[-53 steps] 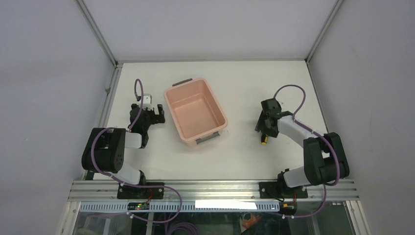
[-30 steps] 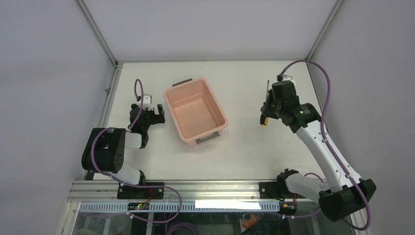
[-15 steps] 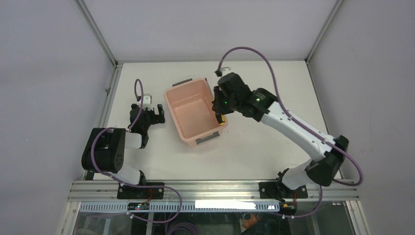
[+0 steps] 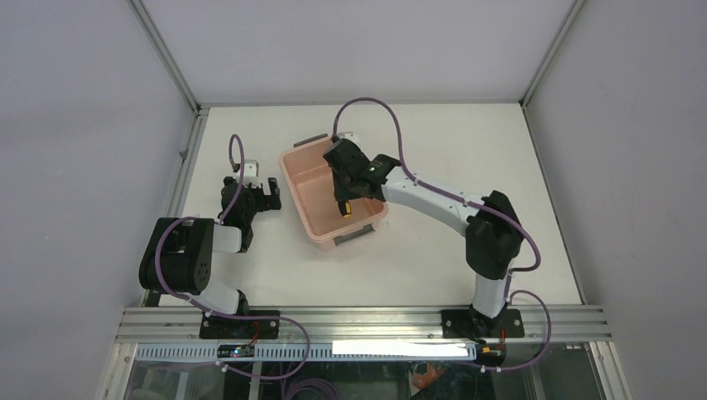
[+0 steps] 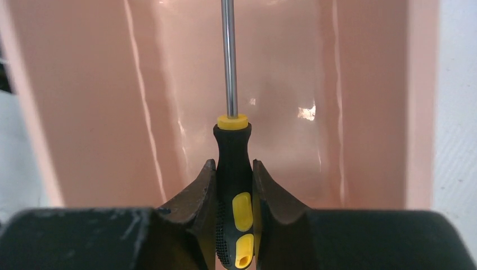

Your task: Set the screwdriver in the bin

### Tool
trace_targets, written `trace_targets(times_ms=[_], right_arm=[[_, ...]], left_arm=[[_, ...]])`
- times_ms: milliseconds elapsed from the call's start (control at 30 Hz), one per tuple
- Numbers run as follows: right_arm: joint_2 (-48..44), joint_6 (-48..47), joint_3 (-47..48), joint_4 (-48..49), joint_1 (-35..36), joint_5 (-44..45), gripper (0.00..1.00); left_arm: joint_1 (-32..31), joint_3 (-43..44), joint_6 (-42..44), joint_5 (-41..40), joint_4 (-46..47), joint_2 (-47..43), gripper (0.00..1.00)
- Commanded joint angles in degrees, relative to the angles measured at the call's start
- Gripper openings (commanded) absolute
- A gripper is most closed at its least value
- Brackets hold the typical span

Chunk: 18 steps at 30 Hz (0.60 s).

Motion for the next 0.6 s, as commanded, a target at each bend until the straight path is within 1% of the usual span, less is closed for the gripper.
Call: trace_targets(times_ms=[0, 100, 167, 267, 467, 567], right_arm=[[4.63, 4.57, 1.19, 5.23, 0.75, 4.22, 0.15], [7.26, 6.44, 0.09, 6.9, 0.78, 5.63, 0.18], [8.99, 6.81, -0.47, 8.77, 0.75, 4.88, 0.21], [10.92, 7.06, 0.01, 9.09, 0.71, 4.46, 0.25], [12.28, 7.4, 0.61, 8.47, 0.73, 3.95, 0.45], [10.89, 6.3, 1.23, 8.03, 0.74, 3.07, 0.49]], left_arm=[[-0.45, 1.33, -1.08, 0.78, 1.48, -1.99, 0.99], [-0.38, 1.33, -1.08, 0.76, 1.48, -1.97, 0.99], [-0.38, 1.33, -1.08, 0.8, 1.48, -2.0, 0.99], [-0.4, 1.33, -1.08, 0.76, 1.48, -2.01, 0.99], [-0.4, 1.33, -1.08, 0.76, 1.48, -1.99, 0.99], [-0.38, 1.33, -1.08, 0.76, 1.48, -2.01, 0.99]])
